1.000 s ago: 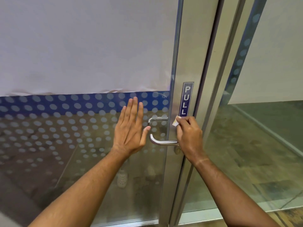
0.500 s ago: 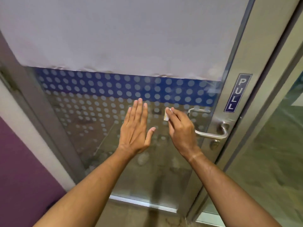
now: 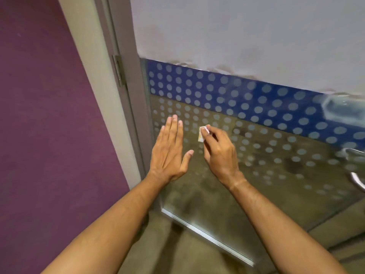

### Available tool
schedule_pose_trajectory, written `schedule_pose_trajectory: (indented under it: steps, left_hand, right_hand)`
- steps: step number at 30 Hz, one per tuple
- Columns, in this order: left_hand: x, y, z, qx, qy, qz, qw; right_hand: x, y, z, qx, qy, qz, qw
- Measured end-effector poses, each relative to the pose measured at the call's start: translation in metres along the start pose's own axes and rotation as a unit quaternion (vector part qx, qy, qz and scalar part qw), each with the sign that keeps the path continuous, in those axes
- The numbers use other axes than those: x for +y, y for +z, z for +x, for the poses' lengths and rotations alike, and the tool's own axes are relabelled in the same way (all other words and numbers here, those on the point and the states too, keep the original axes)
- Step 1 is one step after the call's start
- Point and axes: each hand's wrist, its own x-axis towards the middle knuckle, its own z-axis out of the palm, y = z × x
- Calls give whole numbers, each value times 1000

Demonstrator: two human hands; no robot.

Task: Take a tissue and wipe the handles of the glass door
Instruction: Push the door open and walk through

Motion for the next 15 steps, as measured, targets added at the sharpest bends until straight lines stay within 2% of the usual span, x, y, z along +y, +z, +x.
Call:
schedule_pose_trajectory:
  steps: [8,15]
  left_hand:
    - [-108,-6,-47,-45,-69,33,996]
    - [-160,10,-87,-76,-128,46,988]
  right_hand:
    - [-76,92,13,-60,-17,62,996]
    - [-114,155,2,-109,-40,126,985]
